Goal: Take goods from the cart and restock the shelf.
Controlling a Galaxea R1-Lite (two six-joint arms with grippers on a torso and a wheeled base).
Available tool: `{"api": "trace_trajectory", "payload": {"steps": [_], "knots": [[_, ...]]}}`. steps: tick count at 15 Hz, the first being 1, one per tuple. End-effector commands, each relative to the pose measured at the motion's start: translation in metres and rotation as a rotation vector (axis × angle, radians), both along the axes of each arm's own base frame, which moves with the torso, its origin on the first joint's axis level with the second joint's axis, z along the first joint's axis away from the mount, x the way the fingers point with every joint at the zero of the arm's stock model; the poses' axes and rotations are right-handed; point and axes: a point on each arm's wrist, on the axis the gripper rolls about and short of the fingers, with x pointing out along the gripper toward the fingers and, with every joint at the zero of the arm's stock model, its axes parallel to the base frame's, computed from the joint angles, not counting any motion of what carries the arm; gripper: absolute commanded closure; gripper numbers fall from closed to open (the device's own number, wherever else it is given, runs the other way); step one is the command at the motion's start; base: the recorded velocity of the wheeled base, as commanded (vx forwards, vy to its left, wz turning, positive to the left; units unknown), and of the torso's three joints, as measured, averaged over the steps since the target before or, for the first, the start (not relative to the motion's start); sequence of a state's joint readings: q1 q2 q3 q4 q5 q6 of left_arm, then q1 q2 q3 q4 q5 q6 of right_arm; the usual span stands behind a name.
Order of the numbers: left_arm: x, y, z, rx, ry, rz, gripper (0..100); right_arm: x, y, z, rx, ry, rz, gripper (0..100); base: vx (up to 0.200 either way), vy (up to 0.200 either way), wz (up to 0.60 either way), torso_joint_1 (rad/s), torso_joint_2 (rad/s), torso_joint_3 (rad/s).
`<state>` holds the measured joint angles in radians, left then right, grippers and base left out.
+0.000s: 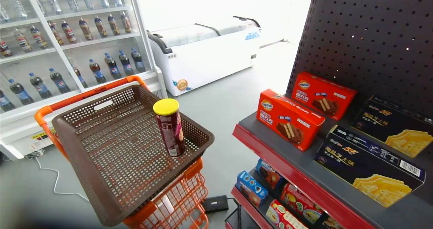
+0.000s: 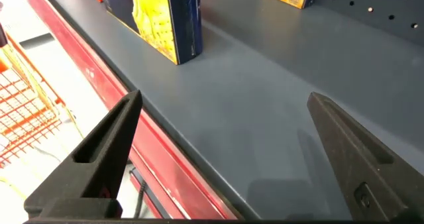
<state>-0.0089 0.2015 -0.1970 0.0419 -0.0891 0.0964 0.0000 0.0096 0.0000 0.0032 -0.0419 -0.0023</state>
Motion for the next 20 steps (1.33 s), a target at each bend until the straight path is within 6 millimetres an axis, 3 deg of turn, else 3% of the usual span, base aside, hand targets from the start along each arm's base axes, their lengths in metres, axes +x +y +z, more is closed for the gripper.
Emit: {"api": "trace_trajectory", "payload": {"steps": [1, 2, 3, 5, 8, 10, 12, 13, 15, 20], "knots": [[0.030, -0.001, 0.027, 0.032, 0.143, -0.037, 0, 0.000, 0.000, 0.000, -0.001, 0.001, 0.001, 0, 0.000, 0.000, 0.00, 0.000, 0.00, 0.000], [0.038, -0.001, 0.037, 0.032, 0.163, -0.042, 0, 0.000, 0.000, 0.000, -0.001, 0.001, 0.001, 0, 0.000, 0.000, 0.00, 0.000, 0.00, 0.000], [0.060, -0.002, 0.058, 0.037, 0.203, -0.048, 0, 0.000, 0.000, 0.000, -0.001, 0.001, 0.001, 0, 0.000, 0.000, 0.00, 0.000, 0.00, 0.000], [0.089, -0.007, 0.079, 0.054, 0.238, -0.085, 0, 0.000, 0.000, 0.000, -0.001, 0.001, 0.001, 0, 0.000, 0.000, 0.00, 0.000, 0.00, 0.000], [0.135, -0.011, 0.094, 0.050, 0.216, -0.109, 0, 0.000, 0.000, 0.000, -0.001, 0.001, 0.001, 0, 0.000, 0.000, 0.00, 0.000, 0.00, 0.000], [0.155, -0.018, 0.088, 0.075, 0.228, -0.200, 0, 0.000, 0.000, 0.000, -0.001, 0.001, -0.001, 0, 0.000, 0.000, 0.00, 0.000, 0.00, 0.000], [0.163, -0.020, 0.083, 0.114, 0.239, -0.215, 0, 0.000, 0.000, 0.000, -0.001, 0.001, 0.001, 0, 0.000, 0.000, 0.00, 0.000, 0.00, 0.000], [0.188, -0.024, 0.075, 0.136, 0.231, -0.207, 0, 0.000, 0.000, 0.000, -0.001, 0.001, -0.001, 0, 0.000, 0.000, 0.00, 0.000, 0.00, 0.000], [0.218, -0.027, 0.067, 0.136, 0.215, -0.188, 0, 0.000, 0.000, 0.000, -0.001, 0.001, -0.001, 0, 0.000, 0.000, 0.00, 0.000, 0.00, 0.000], [0.261, -0.033, 0.035, 0.142, 0.250, -0.183, 0, 0.000, 0.000, 0.000, -0.001, 0.001, 0.001, 0, 0.000, 0.000, 0.00, 0.000, 0.00, 0.000]]}}
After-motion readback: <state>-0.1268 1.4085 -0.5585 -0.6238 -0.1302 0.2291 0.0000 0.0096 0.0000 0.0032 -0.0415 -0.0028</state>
